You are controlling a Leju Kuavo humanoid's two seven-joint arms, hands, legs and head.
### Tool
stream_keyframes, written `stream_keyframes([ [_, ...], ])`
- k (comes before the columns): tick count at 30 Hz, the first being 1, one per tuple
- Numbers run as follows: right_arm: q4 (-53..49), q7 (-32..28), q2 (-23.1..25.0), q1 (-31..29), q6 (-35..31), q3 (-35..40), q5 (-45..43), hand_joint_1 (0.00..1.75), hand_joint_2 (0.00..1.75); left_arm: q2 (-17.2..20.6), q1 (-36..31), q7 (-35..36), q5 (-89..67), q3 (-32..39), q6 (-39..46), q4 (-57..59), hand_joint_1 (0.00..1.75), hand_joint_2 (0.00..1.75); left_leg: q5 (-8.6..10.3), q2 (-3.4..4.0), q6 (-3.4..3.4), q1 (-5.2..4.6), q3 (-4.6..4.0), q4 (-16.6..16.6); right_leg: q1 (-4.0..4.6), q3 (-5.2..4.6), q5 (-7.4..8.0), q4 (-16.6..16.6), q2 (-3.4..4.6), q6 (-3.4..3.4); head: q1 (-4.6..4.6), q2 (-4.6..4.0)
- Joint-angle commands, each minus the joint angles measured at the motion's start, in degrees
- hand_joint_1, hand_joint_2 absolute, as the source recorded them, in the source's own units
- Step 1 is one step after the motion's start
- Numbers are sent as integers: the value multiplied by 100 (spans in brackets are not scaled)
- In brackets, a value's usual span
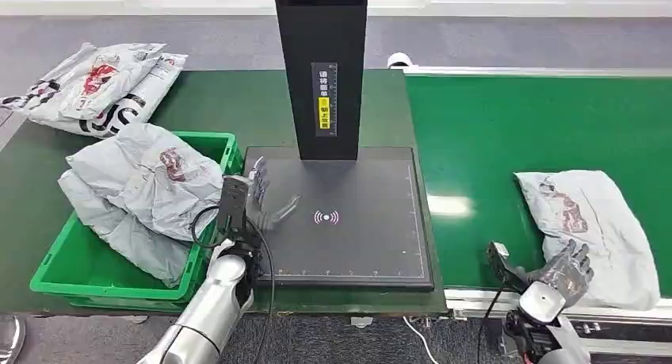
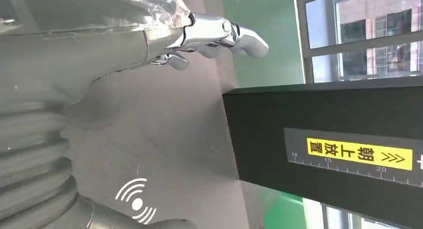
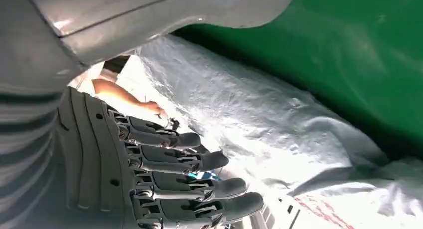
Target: Moved the parcel from conveyor to table for the left to box.
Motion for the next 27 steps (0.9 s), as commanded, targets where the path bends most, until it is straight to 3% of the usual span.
stream_keyframes([
  [1, 25, -17, -113, 58, 74, 132, -5, 0, 175, -8, -290, 10, 34, 59, -31, 434, 0, 175, 0, -5, 0, 1, 7, -3, 2, 10, -2, -4, -10, -3, -2, 0],
  [16, 25, -17, -113, 58, 74, 132, -5, 0, 175, -8, -290, 10, 34, 59, -31, 434, 0, 175, 0, -2, 2, 2, 9, -3, 3, 13, -1, -6, -7, -2, 0, -2],
  [24, 178, 112, -88, 149, 731, 43, -5, 0, 175, -76, -446, -15, 36, 47, -44, 695, 0, 175, 1, -9, 2, 4, 17, -6, 6, 24, -2, -12, -16, -2, -2, -2],
  [27, 115, 112, -130, 170, 698, 290, -5, 0, 175, -83, -429, -28, 19, 51, 11, 749, 0, 175, 4, -15, 4, 4, 27, -11, 7, 38, -1, -20, -24, 0, 0, 0],
])
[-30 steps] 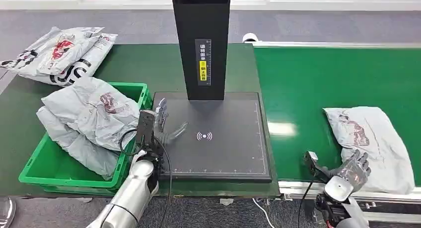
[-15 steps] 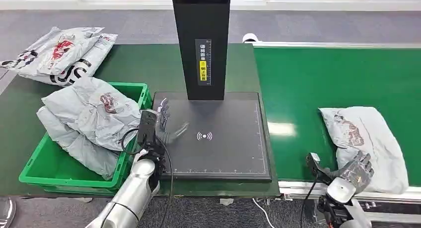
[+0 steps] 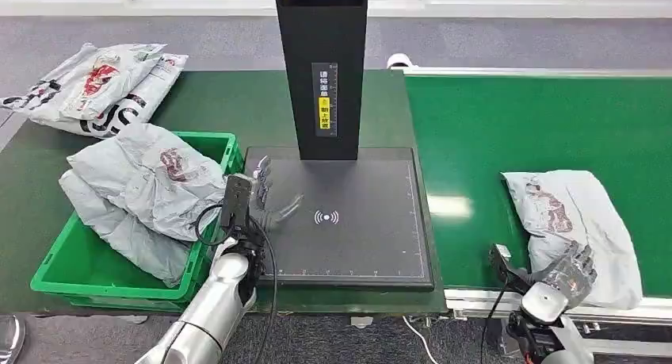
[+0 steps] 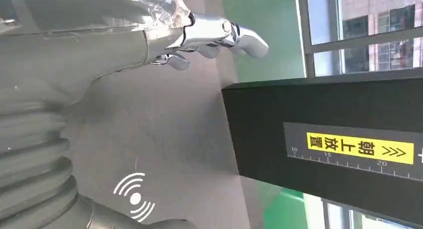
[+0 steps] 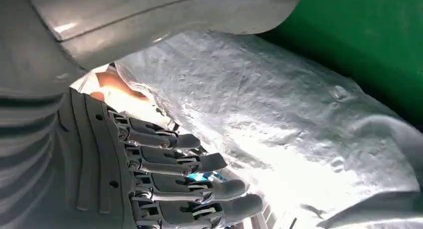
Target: Moved the parcel from conveyor to table for the left to box.
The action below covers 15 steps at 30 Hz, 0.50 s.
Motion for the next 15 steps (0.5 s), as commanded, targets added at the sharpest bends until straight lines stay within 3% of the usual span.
stream_keyframes([
  [1, 131, 64, -80, 135, 261, 290, -12, 0, 175, -35, -307, -15, 0, 51, 28, 565, 0, 175, 4, -14, 3, 3, 15, -12, 5, 24, 1, -17, -24, -4, 2, 2],
  [4, -41, 64, 3, 171, 374, 332, -12, 0, 175, -30, -306, -123, 3, 79, 46, 610, 0, 175, 5, -14, 3, 3, 18, -15, 6, 27, 2, -21, -25, -5, 0, 2],
  [5, 248, -77, 159, -104, 868, 281, -51, 0, 175, -15, -316, -42, -13, 56, -24, 546, 0, 175, -4, -5, 13, 2, 19, -3, 3, 31, -3, -12, -12, 6, 0, 0],
  [6, 524, -514, 298, -269, 1536, 68, -208, 175, 175, -3, -409, 35, -63, 22, 33, 632, 0, 175, -3, 9, 15, 4, 21, -4, 5, 35, 2, -16, -2, 9, 2, 0],
  [15, 594, -518, 573, -456, 1406, 49, -150, 175, 175, 66, -497, 31, -81, 45, 69, 677, 0, 175, 2, 26, 15, 7, 30, -1, 7, 42, 17, -23, 13, 20, 2, 2],
])
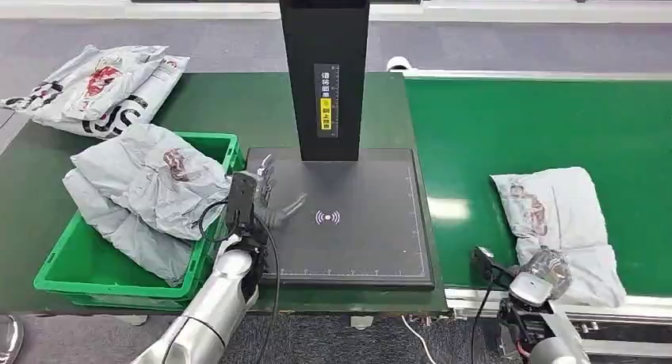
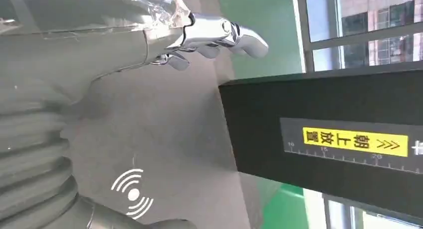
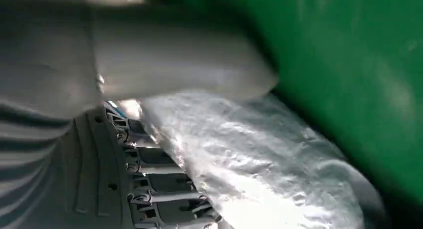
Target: Moved the parcel from conveyor to table for the left to box.
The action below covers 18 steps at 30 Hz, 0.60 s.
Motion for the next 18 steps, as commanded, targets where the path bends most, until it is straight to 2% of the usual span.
stream_keyframes([
  [1, 526, -70, 336, -161, 64, -90, -13, 175, 175, 106, -309, 32, -28, 44, 15, 422, 0, 175, 6, 8, -1, 3, -1, -6, 4, 0, 9, -8, 1, -2, 0, 0],
  [15, 441, -383, 415, -216, -253, -249, -13, 175, 175, 168, -195, 114, -57, 56, 26, 149, 0, 175, 3, 13, -9, 4, 9, -15, 26, 4, 8, -16, 4, -14, -2, -2],
  [16, 416, -403, 424, -237, -343, -238, 9, 175, 175, 180, -184, 128, -60, 61, 32, 121, 0, 175, -2, 12, -8, 3, 5, -4, 24, -1, 4, -4, 6, -12, -2, 0],
  [18, 297, -619, 463, -336, -1047, -268, -32, 175, 175, 233, -91, 155, -53, 106, 83, -58, 0, 175, 3, 21, -8, 4, 7, -15, 26, -1, 11, -15, 12, -14, 0, -2],
])
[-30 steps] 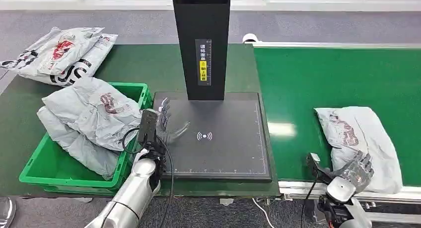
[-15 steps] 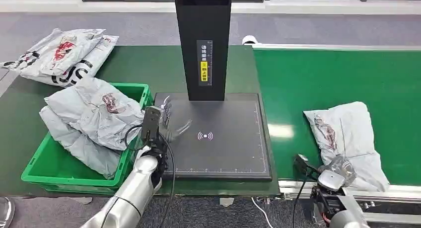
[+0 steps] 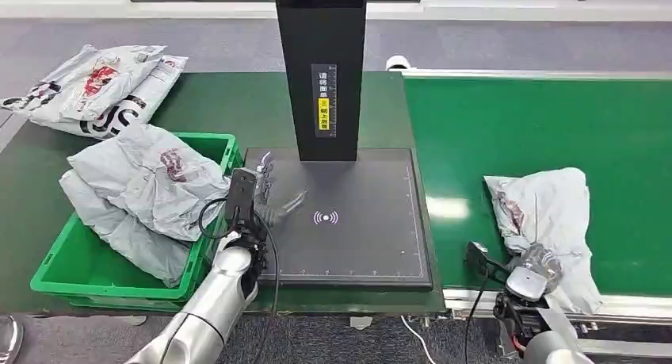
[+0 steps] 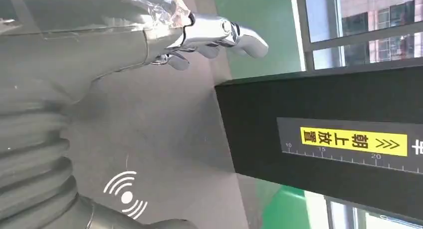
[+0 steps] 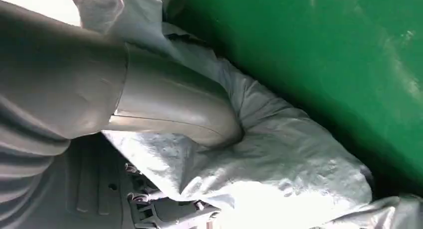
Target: Moved the parcel from conveyor to table for the left to box.
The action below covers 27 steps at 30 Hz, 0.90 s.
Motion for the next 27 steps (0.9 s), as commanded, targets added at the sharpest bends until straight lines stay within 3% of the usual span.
stream_keyframes([
  [1, 139, -535, 349, -251, -1190, -268, -99, 175, 175, 241, 41, 132, -21, 133, 96, -224, 0, 175, 0, 17, 0, 1, 2, -3, 1, -4, 5, -3, 13, -2, 0, -2],
  [4, -383, -1265, 585, -370, -2222, -322, -423, 175, 175, 360, 242, 195, -188, 176, 305, -593, 0, 175, -1, 38, -1, -1, -3, -3, -2, -14, 9, 1, 34, -3, 0, -2],
  [5, -890, -1920, 761, -305, -2749, -292, -820, 175, 175, 387, 321, 233, -276, 236, 406, -752, 0, 175, 0, 58, -2, -5, -3, -9, -5, -21, 15, 2, 52, -6, 0, 0],
  [8, -2593, -2794, 1134, 69, -2964, 186, -1710, 175, 175, 400, 378, 220, -579, 316, 631, -944, 0, 175, -2, 56, -4, -2, -21, -1, -10, -40, 14, 17, 52, -8, 0, 0],
  [10, -3520, -2871, 1294, 283, -2926, 652, -1971, 175, 175, 372, 319, 217, -739, 354, 729, -969, 0, 175, -3, 82, -11, -2, -20, -8, -9, -53, 18, 17, 73, -16, 0, 0],
  [15, -4554, -2934, 1377, 557, -2813, 1426, -2119, 175, 175, 349, 51, 118, -815, 410, 805, -772, 0, 175, 7, 31, -15, 1, -46, 1, -3, -66, 8, 23, 29, -15, -2, -2],
  [20, -4868, -3051, 1482, 568, -2890, 2024, -2207, 175, 175, 310, 47, 45, -868, 430, 857, -975, 0, 175, 8, 20, -14, 8, -45, -3, -4, -61, 1, 21, 18, -16, -2, -2],
  [22, -4799, -3050, 1497, 515, -2572, 2347, -2166, 175, 175, 324, 43, 89, -893, 432, 875, -1062, 0, 175, 9, 20, -12, 13, -52, 0, -4, -65, 2, 21, 18, -17, 0, 0],
  [27, -4728, -2974, 1521, 514, -2586, 2456, -2167, 175, 175, 349, 57, 108, -894, 444, 841, -1098, 0, 175, 14, 13, -14, 13, -57, -4, -5, -68, 4, 16, 10, -18, -2, 0],
])
